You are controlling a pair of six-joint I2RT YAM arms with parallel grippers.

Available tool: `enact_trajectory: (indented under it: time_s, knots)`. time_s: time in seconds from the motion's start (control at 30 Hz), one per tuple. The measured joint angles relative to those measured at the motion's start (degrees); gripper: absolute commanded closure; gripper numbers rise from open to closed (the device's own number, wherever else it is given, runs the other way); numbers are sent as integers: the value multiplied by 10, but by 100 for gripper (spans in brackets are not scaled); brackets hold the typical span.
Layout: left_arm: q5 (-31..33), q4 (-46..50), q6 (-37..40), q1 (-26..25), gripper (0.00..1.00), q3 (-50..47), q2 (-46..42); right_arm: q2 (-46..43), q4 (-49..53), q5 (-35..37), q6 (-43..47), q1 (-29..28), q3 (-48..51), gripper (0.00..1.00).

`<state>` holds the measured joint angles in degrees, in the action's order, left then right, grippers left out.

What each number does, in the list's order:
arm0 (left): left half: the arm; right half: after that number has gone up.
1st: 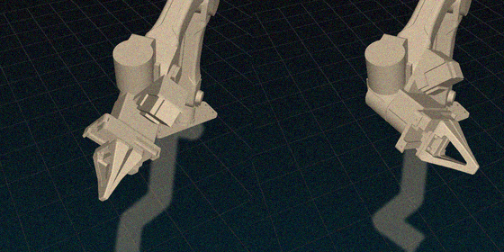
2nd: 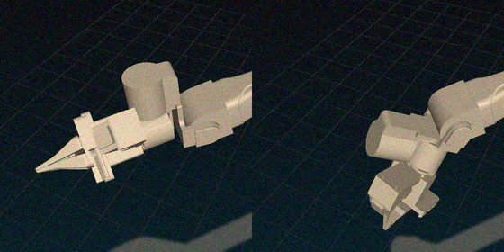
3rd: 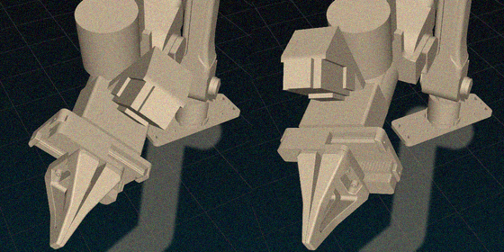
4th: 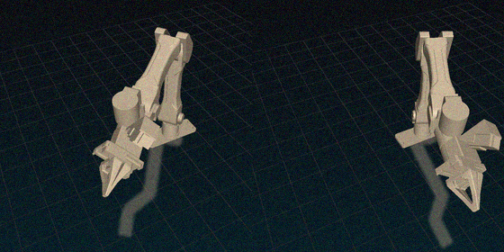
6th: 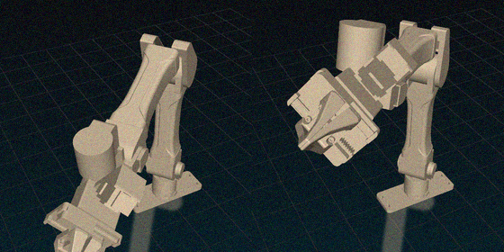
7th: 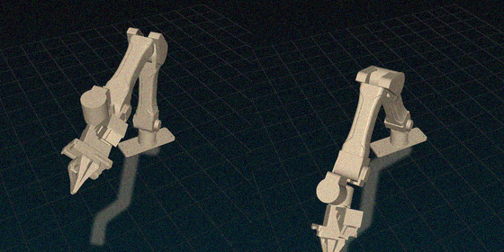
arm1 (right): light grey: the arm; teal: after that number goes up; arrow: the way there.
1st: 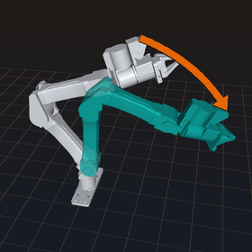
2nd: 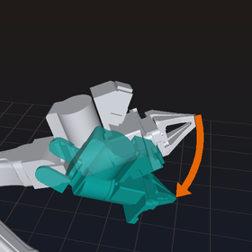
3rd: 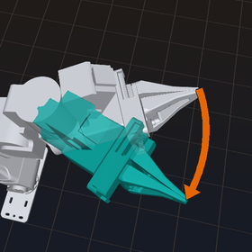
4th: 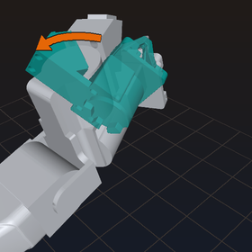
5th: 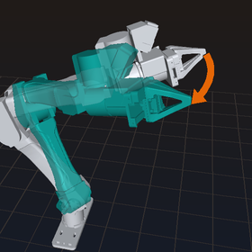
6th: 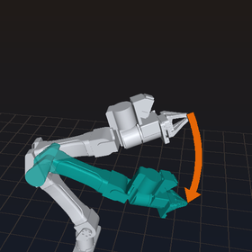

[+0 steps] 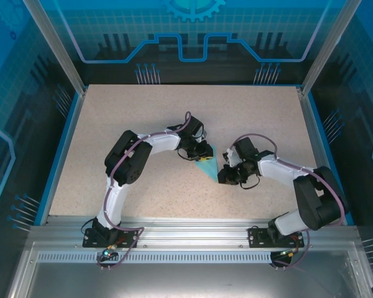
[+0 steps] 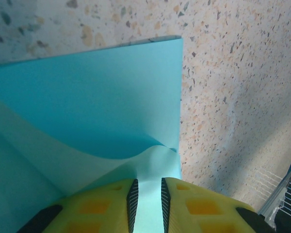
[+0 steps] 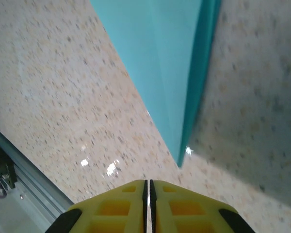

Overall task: Fold a paper plane with a square sheet of paper (fold left side to right side)
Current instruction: Fourth fold the wing at the center of the table.

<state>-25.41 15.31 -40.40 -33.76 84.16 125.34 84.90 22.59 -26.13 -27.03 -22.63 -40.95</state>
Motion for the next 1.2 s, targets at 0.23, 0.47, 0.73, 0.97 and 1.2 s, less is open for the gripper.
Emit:
enact_trajectory:
  time_s: [0.23,0.47,0.73,0.97,1.2]
  knots:
    - [0,0,0,0,74,0,0,68,-41,16,-15,-2,-10,88]
    - [0,0,0,0,71,0,-2,90,-34,22,-15,-2,-19,88]
    - [7,7,1,3,66,-27,-37,90,-30,28,-15,-3,-19,88]
    - [7,-11,0,5,64,-64,-99,90,-30,28,-15,-3,-18,89]
    - [-3,-44,-2,-5,65,-126,-154,90,-31,28,-15,-3,-18,89]
